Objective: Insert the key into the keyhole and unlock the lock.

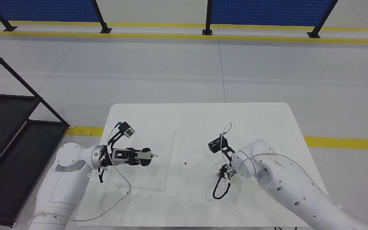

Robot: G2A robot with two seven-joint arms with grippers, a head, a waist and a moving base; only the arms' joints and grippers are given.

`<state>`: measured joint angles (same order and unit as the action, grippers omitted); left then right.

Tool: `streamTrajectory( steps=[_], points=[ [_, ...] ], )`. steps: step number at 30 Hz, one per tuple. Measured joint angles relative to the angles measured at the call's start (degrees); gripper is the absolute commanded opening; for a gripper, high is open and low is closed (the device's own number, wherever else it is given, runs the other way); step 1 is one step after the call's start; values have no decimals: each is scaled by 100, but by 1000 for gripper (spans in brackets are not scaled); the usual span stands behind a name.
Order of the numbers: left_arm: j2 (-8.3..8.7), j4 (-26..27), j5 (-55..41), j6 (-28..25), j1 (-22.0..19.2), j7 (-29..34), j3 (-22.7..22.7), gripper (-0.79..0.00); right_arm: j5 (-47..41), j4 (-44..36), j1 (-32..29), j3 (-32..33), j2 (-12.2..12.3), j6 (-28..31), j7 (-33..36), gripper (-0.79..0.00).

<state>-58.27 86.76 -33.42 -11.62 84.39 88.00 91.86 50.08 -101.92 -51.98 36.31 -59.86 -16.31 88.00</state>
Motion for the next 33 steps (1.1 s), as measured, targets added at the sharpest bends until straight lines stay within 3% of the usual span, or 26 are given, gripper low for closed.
streamTrajectory(
  steps=[25, 26, 29, 31, 33],
  points=[
    [0, 0, 0, 0, 0, 0, 0, -785, -448, 734, 274, -356, -302, -132, -132, 0],
    [0, 0, 0, 0, 0, 0, 0, -785, -459, 758, 278, -363, -314, -141, -141, -28],
    [0, 0, 0, 0, 0, 0, 0, -785, -490, 836, 295, -388, -348, -167, -167, -366],
    [0, 0, 0, 0, 0, 0, 0, -785, -511, 880, 309, -404, -370, -181, -181, -434],
    [0, 0, 0, 0, 0, 0, 0, -785, -524, 918, 322, -419, -386, -188, -188, -446]
  ],
)
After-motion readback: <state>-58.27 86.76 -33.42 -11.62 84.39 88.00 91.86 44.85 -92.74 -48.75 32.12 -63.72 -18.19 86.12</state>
